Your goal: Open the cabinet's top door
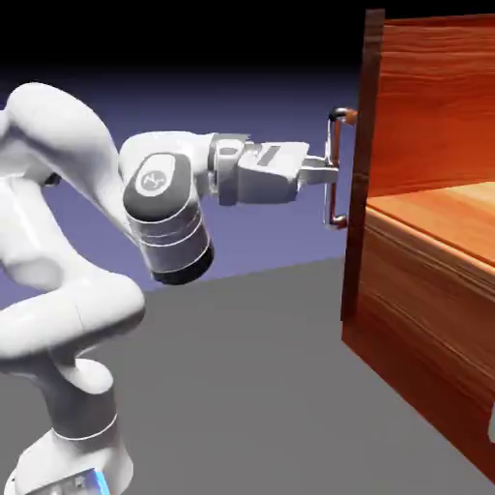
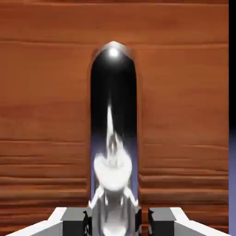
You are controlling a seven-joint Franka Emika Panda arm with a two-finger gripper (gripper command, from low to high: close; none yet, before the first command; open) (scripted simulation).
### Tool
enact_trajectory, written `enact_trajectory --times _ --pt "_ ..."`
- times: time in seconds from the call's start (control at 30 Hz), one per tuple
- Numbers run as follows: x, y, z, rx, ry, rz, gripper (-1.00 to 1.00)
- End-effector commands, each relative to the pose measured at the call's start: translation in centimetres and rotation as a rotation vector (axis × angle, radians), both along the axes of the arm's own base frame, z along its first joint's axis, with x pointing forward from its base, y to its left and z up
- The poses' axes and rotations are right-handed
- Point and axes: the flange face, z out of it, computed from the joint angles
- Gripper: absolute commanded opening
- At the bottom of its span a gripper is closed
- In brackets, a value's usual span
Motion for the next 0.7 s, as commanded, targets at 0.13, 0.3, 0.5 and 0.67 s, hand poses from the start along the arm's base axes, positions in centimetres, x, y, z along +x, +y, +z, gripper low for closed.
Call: enact_trajectory --times 0.13,0.3,0.5,0.67 --pt "-2.1 2.9 0.0 0.0 0.0 -0.069 -1.0" --pt "-3.2 4.4 0.0 0.0 0.0 -0.105 -1.0" --pt "-4.5 6.6 0.0 0.0 0.0 -0.153 -1.0" --pt "-5.8 9.0 0.0 0.0 0.0 -0.205 -1.0"
